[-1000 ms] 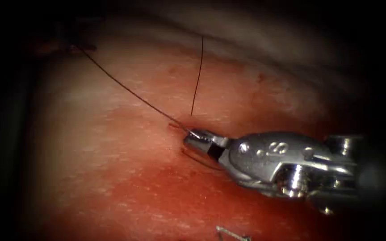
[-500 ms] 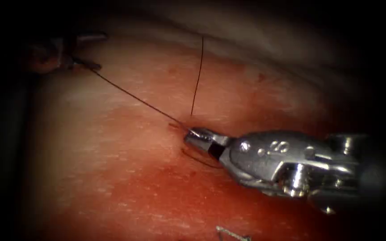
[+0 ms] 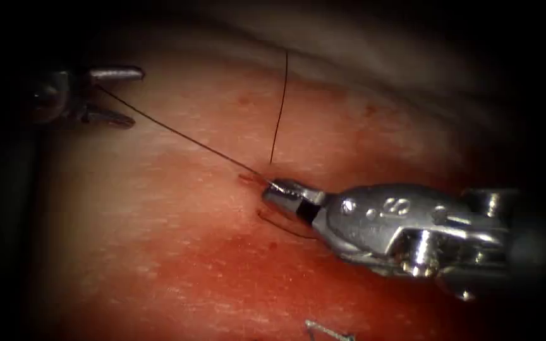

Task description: Wound Closure

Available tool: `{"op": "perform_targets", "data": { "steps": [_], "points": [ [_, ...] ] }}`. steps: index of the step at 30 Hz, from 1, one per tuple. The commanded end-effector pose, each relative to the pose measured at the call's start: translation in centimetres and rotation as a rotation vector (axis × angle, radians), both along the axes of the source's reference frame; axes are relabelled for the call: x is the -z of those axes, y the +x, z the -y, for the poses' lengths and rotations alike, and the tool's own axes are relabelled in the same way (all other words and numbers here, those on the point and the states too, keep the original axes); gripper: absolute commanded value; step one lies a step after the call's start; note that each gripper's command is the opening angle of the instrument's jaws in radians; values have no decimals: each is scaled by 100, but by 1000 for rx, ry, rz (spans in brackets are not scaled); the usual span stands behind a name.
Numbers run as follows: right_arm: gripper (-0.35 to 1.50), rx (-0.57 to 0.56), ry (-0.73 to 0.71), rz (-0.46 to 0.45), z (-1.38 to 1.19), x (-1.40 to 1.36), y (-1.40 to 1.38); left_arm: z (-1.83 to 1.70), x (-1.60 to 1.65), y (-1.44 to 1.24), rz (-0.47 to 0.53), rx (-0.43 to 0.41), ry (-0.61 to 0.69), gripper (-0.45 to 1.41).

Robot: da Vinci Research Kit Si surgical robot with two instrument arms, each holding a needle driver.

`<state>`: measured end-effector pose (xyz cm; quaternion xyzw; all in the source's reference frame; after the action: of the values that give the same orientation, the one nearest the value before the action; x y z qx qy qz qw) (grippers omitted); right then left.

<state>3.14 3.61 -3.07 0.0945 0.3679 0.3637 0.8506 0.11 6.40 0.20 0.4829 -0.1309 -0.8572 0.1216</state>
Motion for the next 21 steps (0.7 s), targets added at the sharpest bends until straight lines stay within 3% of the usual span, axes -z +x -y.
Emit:
{"op": "perform_targets", "data": {
  "steps": [1,8,9,10,12,21],
  "points": [
    [-35,0,-2,-3,0,-3,8,1,-10,-5,-6,7,-4,77],
    [-35,0,-2,-2,0,-3,9,0,-13,7,-23,42,15,64],
    [-35,0,-2,-2,0,-3,9,1,-12,7,-23,42,15,52],
    [-35,0,-2,-2,0,-3,9,2,-10,8,-23,42,15,16],
    [-35,0,-2,-2,0,-3,9,2,-9,9,-24,46,20,-35],
    [-35,0,-2,-3,0,-2,9,-4,-4,22,-77,120,-2,-35]
  ]
}}
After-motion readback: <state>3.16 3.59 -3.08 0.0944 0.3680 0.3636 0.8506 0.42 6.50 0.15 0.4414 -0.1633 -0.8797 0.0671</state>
